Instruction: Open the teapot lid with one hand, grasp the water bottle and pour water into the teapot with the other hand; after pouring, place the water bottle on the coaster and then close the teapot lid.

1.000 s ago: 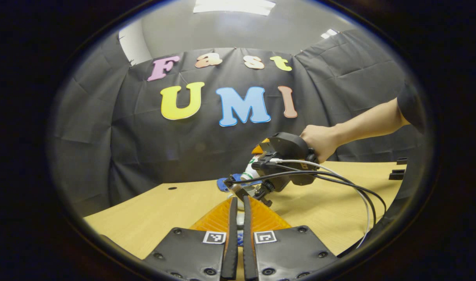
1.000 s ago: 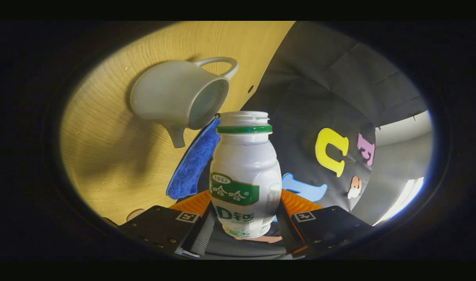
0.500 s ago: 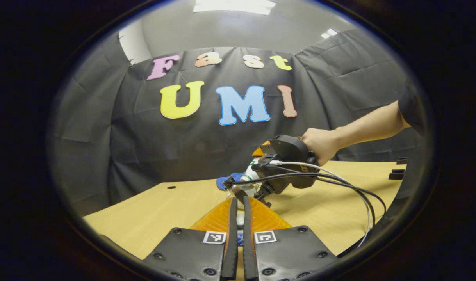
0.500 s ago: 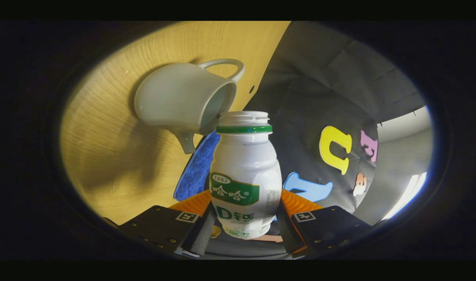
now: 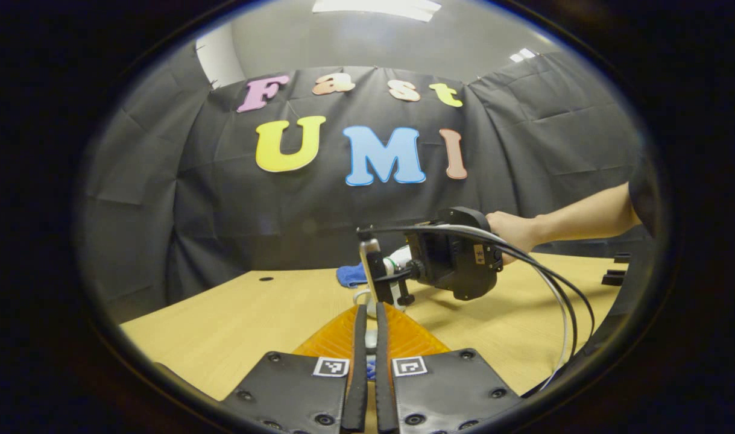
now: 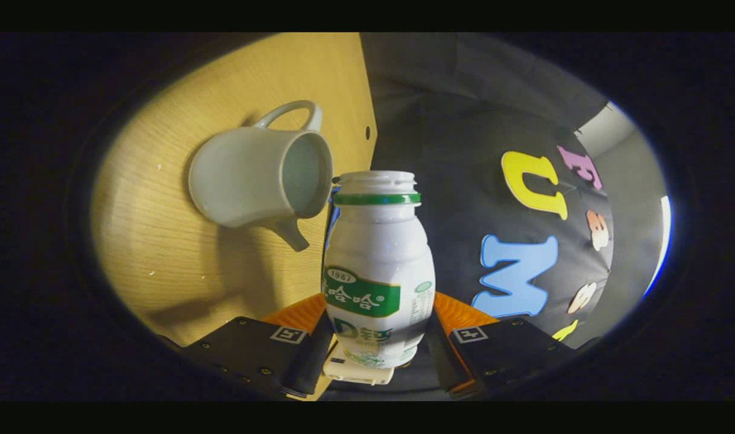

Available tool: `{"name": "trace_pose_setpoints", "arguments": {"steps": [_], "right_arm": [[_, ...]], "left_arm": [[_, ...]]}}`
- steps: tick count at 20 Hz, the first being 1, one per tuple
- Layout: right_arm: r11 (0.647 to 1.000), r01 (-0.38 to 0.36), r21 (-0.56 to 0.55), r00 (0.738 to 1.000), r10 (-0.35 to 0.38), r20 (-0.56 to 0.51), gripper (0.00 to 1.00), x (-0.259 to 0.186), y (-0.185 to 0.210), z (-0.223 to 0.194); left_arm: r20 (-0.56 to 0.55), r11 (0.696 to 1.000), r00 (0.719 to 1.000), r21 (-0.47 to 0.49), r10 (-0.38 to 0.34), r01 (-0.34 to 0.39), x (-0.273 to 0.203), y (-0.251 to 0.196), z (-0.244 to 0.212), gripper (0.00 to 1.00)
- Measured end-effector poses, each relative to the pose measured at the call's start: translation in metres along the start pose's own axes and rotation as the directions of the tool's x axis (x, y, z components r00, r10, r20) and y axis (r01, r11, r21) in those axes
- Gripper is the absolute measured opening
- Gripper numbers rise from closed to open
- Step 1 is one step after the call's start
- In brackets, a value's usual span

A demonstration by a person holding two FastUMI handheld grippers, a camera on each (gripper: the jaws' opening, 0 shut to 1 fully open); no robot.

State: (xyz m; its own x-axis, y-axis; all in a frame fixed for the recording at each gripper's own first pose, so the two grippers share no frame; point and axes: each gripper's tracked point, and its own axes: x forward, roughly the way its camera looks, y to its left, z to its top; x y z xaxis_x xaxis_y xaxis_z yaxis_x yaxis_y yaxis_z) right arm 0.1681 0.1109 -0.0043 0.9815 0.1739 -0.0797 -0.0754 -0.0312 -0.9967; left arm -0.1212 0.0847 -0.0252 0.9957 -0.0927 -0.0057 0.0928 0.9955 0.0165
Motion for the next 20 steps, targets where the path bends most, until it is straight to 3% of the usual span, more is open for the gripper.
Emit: {"name": "trace_pose_setpoints", "arguments": {"steps": [1, 4, 6, 8, 9, 11, 12, 14, 15, 20], "right_arm": [[0.999, -0.010, 0.053, 1.000, 0.010, 0.002, 0.73, -0.004, 0.000, 0.000], [0.971, -0.057, 0.231, 0.998, 0.057, 0.007, 0.73, -0.005, -0.002, -0.002], [0.922, -0.076, 0.380, 0.997, 0.077, 0.013, 0.73, -0.008, -0.001, -0.005], [0.850, -0.084, 0.521, 0.996, 0.083, 0.026, 0.73, -0.013, -0.004, -0.006], [0.809, -0.084, 0.582, 0.996, 0.083, 0.030, 0.73, -0.016, -0.005, -0.008], [0.715, -0.094, 0.692, 0.995, 0.085, 0.047, 0.73, -0.020, -0.007, -0.014], [0.660, -0.098, 0.745, 0.995, 0.086, 0.054, 0.73, -0.023, -0.006, -0.017], [0.540, -0.112, 0.834, 0.994, 0.079, 0.082, 0.73, -0.030, -0.008, -0.021], [0.483, -0.114, 0.868, 0.993, 0.069, 0.092, 0.73, -0.032, -0.010, -0.024], [0.207, -0.108, 0.972, 0.993, -0.033, 0.117, 0.72, -0.042, -0.032, -0.046]], "left_arm": [[0.000, 1.000, 1.000, -0.013, -0.001, 0.001, 0.000, -0.001, 0.001, 0.12], [-0.012, 0.999, 1.000, -0.038, -0.005, 0.004, 0.005, -0.004, -0.002, 0.16], [-0.032, 0.998, 0.999, -0.062, -0.014, 0.012, 0.009, -0.006, -0.008, 0.16], [-0.046, 0.995, 0.998, -0.098, -0.032, 0.028, 0.011, -0.010, -0.008, 0.17], [-0.043, 0.993, 0.998, -0.112, -0.040, 0.035, 0.012, -0.013, -0.005, 0.13], [-0.033, 0.992, 0.998, -0.121, -0.045, 0.040, 0.018, -0.013, 0.003, 0.16], [-0.026, 0.993, 0.999, -0.116, -0.039, 0.036, 0.022, -0.012, 0.008, 0.12], [-0.008, 0.994, 1.000, -0.102, -0.029, 0.028, 0.035, -0.007, 0.019, 0.16], [0.002, 0.995, 1.000, -0.100, -0.030, 0.030, 0.045, -0.007, 0.026, 0.12], [0.057, 0.989, 0.995, -0.113, -0.086, 0.092, 0.100, -0.024, 0.059, 0.17]]}}
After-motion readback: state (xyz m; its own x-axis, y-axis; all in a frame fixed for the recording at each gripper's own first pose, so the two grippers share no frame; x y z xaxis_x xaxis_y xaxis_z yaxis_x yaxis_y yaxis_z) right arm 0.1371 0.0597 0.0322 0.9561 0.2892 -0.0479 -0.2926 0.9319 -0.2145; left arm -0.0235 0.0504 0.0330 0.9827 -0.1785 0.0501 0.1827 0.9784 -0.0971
